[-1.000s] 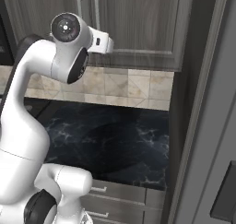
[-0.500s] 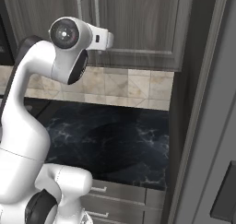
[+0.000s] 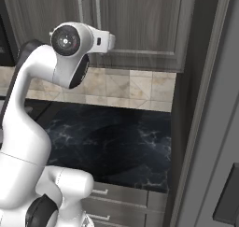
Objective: Open the cabinet and move the ladle to the pot. Then close the cabinet.
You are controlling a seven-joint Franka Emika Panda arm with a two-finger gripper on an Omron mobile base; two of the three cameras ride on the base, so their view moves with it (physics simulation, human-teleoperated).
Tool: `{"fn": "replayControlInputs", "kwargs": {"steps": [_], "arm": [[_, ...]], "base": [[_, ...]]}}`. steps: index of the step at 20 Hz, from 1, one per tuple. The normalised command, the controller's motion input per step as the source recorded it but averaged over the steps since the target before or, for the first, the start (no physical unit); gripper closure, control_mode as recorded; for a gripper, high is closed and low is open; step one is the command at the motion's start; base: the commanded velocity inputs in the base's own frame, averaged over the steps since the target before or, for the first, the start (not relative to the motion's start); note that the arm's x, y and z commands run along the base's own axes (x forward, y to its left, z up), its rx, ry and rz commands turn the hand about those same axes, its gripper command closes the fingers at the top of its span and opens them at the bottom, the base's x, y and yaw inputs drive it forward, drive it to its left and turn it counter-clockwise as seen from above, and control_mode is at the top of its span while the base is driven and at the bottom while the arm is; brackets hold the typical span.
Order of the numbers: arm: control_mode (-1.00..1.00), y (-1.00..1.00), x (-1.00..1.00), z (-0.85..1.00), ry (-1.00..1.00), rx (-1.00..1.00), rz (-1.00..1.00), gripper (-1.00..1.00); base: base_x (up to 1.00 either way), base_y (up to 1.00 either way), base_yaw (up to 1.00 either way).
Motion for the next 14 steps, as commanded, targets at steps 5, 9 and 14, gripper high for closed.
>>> {"fn": "replayControlInputs", "kwargs": {"steps": [5, 9, 14], "arm": [[-1.0, 0.0, 0.03, 0.0, 0.0, 0.0, 0.0, -1.0], [-1.0, 0.0, 0.22, 0.0, 0.04, 0.0, 0.0, -1.0], [-1.0, 0.0, 0.41, -0.02, 0.0, 0.0, 0.0, -1.0]], "base": [[0.0, 0.0, 0.0], [0.0, 0.0, 0.0], [0.0, 0.0, 0.0]]}}
